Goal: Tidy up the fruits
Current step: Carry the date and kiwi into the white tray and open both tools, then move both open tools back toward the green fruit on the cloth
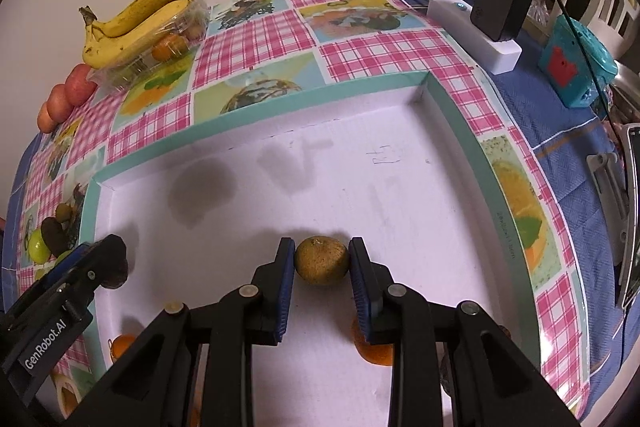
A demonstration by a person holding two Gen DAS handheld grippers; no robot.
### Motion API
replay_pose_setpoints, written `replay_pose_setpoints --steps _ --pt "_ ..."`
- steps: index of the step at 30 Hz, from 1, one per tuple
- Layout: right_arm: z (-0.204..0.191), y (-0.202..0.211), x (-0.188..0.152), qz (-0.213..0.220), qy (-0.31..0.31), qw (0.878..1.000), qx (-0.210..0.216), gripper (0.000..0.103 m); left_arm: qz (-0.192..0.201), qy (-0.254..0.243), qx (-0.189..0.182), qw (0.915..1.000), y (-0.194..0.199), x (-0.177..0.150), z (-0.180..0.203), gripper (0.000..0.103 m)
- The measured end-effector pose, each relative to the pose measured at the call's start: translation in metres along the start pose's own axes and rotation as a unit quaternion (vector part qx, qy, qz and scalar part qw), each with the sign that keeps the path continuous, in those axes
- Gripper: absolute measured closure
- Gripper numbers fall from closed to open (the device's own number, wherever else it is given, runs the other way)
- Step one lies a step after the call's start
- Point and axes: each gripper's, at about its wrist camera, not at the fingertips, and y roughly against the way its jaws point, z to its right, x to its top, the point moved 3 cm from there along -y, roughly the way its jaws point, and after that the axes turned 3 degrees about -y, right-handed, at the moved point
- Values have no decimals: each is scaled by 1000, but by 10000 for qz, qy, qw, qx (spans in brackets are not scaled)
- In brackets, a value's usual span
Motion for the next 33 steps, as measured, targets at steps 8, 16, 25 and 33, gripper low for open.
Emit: replay_pose_setpoints --steps 8,16,25,33 --pt "3 10 4 61 -3 9999 -83 65 -143 140 -161 9997 3 -1 -3 42" --pt "-1 32 5 132 96 9996 -221 64 -106 216 -221 9995 24 4 -7 41" --pt "-9 40 -2 68 346 9988 -339 20 -155 631 172 9977 43 2 -44 18" --pt "-20 39 -4 193 608 9971 -424 15 -216 1002 875 9909 41 -10 -88 0"
